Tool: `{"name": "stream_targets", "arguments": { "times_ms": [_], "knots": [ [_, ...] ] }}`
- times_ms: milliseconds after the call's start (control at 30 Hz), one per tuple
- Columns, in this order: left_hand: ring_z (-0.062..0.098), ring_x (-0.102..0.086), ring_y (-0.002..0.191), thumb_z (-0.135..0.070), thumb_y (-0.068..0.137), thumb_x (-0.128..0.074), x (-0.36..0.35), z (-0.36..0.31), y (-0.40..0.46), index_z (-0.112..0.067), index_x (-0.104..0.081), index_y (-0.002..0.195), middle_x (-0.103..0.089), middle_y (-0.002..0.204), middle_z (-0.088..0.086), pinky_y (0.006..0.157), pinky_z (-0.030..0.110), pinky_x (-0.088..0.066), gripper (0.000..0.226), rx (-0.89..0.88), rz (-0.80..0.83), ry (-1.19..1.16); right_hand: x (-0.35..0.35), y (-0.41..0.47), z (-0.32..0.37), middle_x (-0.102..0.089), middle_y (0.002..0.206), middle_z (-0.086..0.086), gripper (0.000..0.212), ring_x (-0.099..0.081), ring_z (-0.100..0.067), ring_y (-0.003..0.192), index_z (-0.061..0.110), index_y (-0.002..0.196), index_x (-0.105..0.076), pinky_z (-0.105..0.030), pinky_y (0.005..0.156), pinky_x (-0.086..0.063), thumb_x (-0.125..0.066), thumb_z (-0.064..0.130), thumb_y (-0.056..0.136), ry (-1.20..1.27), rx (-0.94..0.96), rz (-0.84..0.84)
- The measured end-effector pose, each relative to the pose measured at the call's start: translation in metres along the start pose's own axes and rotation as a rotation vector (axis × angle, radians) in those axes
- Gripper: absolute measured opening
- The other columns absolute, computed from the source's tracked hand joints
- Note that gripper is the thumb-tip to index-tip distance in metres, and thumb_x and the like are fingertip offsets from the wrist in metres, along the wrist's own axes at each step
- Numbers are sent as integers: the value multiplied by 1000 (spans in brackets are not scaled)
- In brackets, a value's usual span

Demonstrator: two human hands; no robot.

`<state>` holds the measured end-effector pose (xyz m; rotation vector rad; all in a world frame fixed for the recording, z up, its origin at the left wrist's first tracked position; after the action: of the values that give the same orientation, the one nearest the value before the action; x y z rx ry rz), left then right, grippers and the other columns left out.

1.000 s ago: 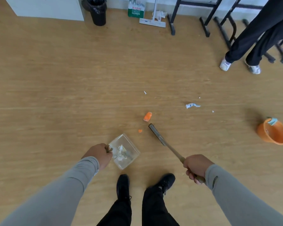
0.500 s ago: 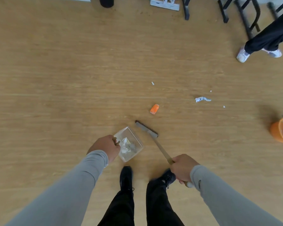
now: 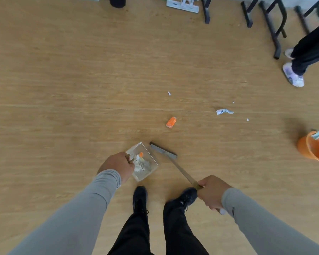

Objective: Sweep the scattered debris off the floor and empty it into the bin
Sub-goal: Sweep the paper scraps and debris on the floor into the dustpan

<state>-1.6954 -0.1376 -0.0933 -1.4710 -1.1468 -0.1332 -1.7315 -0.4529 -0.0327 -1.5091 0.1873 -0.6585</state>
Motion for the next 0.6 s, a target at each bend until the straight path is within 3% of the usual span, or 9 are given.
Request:
{"name": "stream_targets", "arguments": {
  "times_ms": [100, 233, 467, 600],
  "knots": [
    [18, -66, 70, -33, 91, -52, 0, -1, 0, -27, -61, 102, -68, 82, -2, 56, 28, -46, 16, 4, 8, 0, 4, -11, -2, -50, 61, -10, 48, -36, -19, 43, 4, 132, -61, -26, 44, -28, -46, 1, 86, 27, 0, 45],
    [18, -66, 67, -35, 90, -51, -3, 2, -3, -28, -59, 103, -69, 79, -2, 55, 27, -44, 17, 13, 32, 3, 24, -36, -26, -57, 63, -12, 51, -40, -18, 44, 22, 136, -59, -26, 42, -32, -54, 7, 88, 221, 3, 22],
    [14, -63, 67, -31, 91, -53, 0, 5, -22, -22, -61, 117, -65, 92, -2, 50, 26, -40, 28, 18, 85, 6, 33, -79, -52, -61, 64, -10, 55, -46, -16, 43, 22, 145, -48, -24, 42, -34, -55, 7, 92, 345, 4, -77],
    [16, -63, 70, -25, 89, -56, 17, 5, -35, -18, -66, 102, -65, 86, -2, 57, 28, -49, 18, 12, 32, -26, 38, -95, -59, -61, 63, -9, 51, -46, -16, 43, 20, 143, -49, -24, 42, -33, -53, 9, 93, 385, 19, -126]
  ]
}}
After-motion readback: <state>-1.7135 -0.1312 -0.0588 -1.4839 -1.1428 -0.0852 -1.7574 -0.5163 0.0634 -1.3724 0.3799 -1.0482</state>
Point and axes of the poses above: each hand's wrist, its own y-axis towards the middle knuckle, its own x-axis out of the back of the hand, z = x × y, the point moved 4 cm from there along y, towards the middle knuckle
